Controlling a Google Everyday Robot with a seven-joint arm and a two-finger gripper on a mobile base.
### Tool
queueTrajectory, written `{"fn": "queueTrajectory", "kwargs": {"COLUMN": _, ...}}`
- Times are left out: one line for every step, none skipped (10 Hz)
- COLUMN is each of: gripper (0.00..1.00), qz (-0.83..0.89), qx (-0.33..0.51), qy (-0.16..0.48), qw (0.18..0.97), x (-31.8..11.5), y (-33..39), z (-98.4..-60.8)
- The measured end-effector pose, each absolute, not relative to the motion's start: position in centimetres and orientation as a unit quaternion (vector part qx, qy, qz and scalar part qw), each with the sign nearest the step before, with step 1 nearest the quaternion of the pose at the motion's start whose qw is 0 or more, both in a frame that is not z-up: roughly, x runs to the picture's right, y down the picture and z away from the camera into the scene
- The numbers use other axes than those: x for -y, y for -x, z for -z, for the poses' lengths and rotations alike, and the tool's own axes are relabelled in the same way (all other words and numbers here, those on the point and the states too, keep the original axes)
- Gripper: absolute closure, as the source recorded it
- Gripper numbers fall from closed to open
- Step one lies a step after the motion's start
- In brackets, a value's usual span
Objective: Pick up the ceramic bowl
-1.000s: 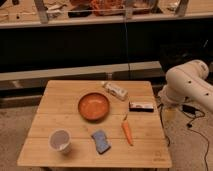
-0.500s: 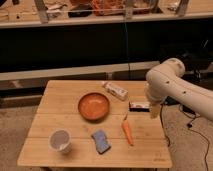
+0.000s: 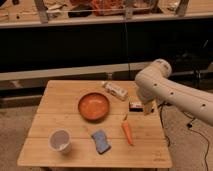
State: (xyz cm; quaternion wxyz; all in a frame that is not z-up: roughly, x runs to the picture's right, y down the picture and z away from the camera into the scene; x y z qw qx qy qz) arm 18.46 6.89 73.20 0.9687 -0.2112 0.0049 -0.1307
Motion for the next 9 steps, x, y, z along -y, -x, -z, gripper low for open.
{"fn": "queueTrajectory", "kwargs": {"gripper": 0.20, "qz": 0.142, "qx": -0.004, "qy": 0.205, "qw": 0.968, "x": -6.7, "y": -18.4, "z": -73.5}}
{"fn": "queueTrajectory", "kwargs": {"gripper": 0.20, "qz": 0.152, "qx": -0.002, "qy": 0.199, "qw": 0.968, "x": -6.6, "y": -18.3, "z": -73.6}}
{"fn": "queueTrajectory", "kwargs": {"gripper": 0.20, "qz": 0.170, "qx": 0.003, "qy": 0.193, "qw": 0.966, "x": -6.4, "y": -17.6, "z": -73.9}}
{"fn": "queueTrajectory", "kwargs": {"gripper": 0.20, "qz": 0.182, "qx": 0.007, "qy": 0.190, "qw": 0.965, "x": -6.2, "y": -16.9, "z": -74.1}}
{"fn": "queueTrajectory", "kwargs": {"gripper": 0.20, "qz": 0.195, "qx": 0.012, "qy": 0.186, "qw": 0.963, "x": -6.0, "y": -16.0, "z": -74.4}}
{"fn": "queueTrajectory", "kwargs": {"gripper": 0.20, "qz": 0.205, "qx": 0.016, "qy": 0.183, "qw": 0.961, "x": -5.9, "y": -15.4, "z": -74.6}}
{"fn": "queueTrajectory", "kwargs": {"gripper": 0.20, "qz": 0.219, "qx": 0.022, "qy": 0.178, "qw": 0.959, "x": -5.7, "y": -15.0, "z": -74.9}}
{"fn": "queueTrajectory", "kwargs": {"gripper": 0.20, "qz": 0.227, "qx": 0.025, "qy": 0.176, "qw": 0.958, "x": -5.6, "y": -14.9, "z": -75.0}}
{"fn": "queueTrajectory", "kwargs": {"gripper": 0.20, "qz": 0.239, "qx": 0.030, "qy": 0.173, "qw": 0.955, "x": -5.6, "y": -14.6, "z": -75.2}}
